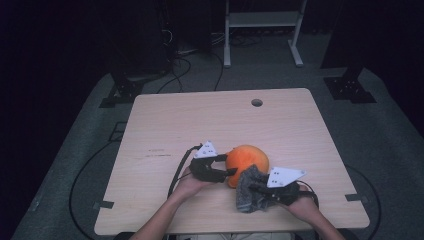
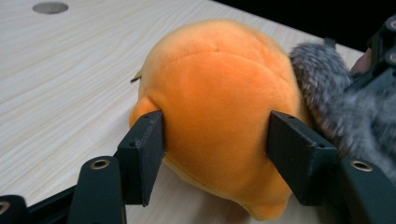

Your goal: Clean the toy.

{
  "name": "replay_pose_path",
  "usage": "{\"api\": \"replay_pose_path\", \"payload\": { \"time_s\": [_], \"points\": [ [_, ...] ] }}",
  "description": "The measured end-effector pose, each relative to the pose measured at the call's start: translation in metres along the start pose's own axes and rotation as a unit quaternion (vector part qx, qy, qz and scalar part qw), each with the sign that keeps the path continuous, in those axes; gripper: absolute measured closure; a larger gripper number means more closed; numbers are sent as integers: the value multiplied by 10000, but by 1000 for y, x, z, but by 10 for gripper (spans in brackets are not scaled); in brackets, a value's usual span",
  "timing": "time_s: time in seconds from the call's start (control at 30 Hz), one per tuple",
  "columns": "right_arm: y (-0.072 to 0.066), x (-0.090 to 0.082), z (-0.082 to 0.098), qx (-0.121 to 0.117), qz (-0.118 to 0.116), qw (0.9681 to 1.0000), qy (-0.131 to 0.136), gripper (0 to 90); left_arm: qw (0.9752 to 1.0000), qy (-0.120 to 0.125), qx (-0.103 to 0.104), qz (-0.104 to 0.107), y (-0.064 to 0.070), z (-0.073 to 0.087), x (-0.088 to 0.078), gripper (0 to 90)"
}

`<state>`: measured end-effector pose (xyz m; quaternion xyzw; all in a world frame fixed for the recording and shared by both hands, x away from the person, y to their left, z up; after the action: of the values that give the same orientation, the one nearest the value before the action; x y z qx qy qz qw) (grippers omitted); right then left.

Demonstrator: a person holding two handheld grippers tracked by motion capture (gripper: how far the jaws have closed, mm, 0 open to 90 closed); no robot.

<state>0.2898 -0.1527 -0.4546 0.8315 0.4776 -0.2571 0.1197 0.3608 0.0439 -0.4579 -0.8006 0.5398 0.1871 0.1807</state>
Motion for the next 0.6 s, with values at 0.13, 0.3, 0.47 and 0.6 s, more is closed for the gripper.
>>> {"api": "replay_pose_path", "payload": {
  "time_s": [0.13,0.3,0.47,0.6],
  "points": [
    [11,-5,7,177,109,9998,-68,812,10000,-83,26,-39,0,2,0,366],
    [33,-29,-2,557,301,9970,444,812,9999,-59,92,-19,2,2,1,357],
    [57,-26,-13,671,474,9961,306,810,10000,-35,-48,-22,1,2,2,251],
    [57,-20,-4,752,341,9963,222,811,9990,-10,-418,160,-2,5,4,179]
  ]
}}
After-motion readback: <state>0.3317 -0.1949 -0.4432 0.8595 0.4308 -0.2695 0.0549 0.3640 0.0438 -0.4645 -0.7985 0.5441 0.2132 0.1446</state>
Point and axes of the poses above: each handheld gripper's, and its own axes: x roughly forward along the jaws, z roughly out of its underside, y roughly to its right, the point moved 4 cm from there along x, roughly forward along the jaws, and after that the axes turned 14 degrees about x, right-handed, at the moved point
